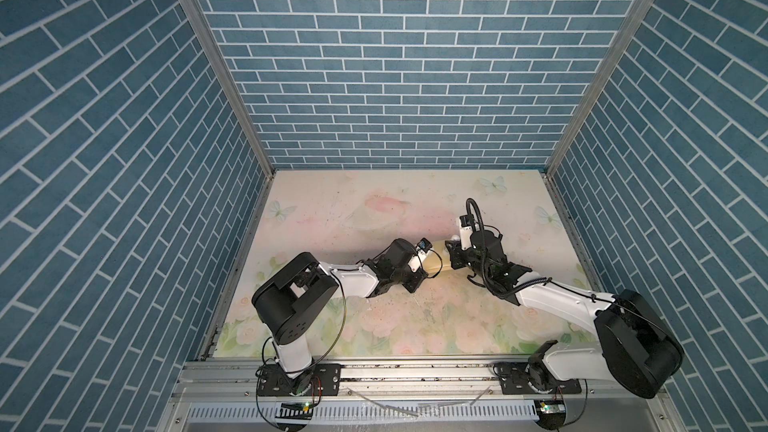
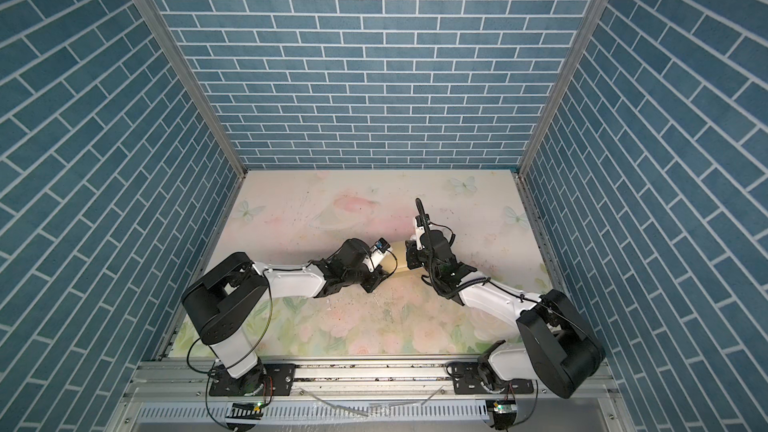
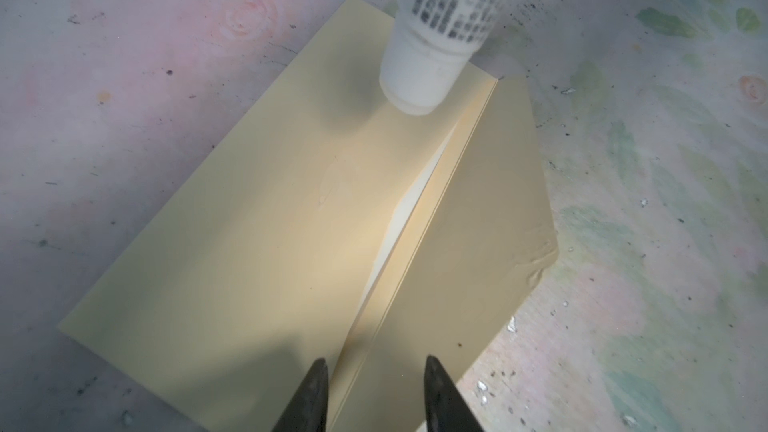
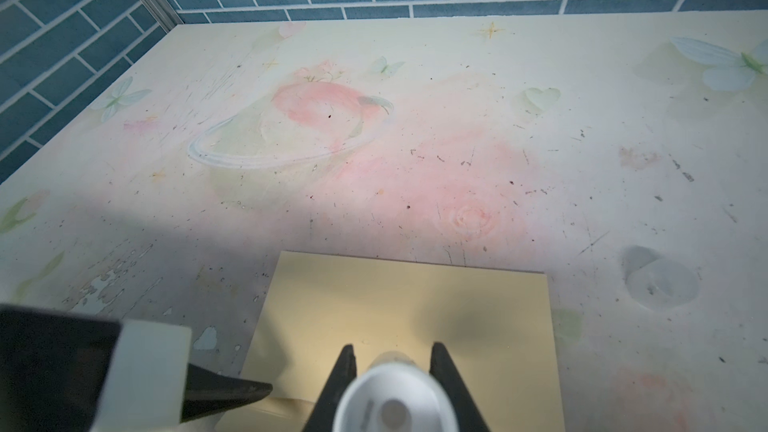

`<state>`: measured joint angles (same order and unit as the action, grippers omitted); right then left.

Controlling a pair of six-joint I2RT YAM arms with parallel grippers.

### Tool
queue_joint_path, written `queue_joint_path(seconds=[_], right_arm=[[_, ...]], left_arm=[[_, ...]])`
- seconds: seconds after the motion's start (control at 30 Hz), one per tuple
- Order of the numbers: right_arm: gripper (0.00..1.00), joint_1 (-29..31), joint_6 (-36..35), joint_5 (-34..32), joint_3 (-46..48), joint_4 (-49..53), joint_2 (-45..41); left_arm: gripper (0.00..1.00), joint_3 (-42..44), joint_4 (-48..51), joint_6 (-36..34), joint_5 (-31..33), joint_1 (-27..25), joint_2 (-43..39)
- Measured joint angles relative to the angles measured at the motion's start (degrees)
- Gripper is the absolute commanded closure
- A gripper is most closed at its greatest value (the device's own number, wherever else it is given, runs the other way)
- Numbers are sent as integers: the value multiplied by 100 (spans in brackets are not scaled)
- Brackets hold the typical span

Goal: Place the letter into the envelope and seal it
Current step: 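Lower the uncapped glue stick onto the yellow envelope flap with the left gripper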

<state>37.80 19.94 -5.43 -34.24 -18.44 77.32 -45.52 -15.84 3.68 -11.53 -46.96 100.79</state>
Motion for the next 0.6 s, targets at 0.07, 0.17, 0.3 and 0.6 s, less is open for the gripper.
queue_joint_path(seconds=[0.07, 0.17, 0.3, 0.6], right_arm=[[100, 0, 66, 13, 0, -13, 52], [100, 0, 101, 26, 0, -55, 133], [100, 0, 131, 37, 0, -136, 264], [100, 0, 138, 116, -192, -367, 706]], left_arm=[[63, 46, -44, 55, 4, -37, 37], [65, 61, -122, 136, 9, -94, 105], [67, 68, -306, 299, -24, -164, 208], [69, 223, -778, 573, -118, -181, 284]])
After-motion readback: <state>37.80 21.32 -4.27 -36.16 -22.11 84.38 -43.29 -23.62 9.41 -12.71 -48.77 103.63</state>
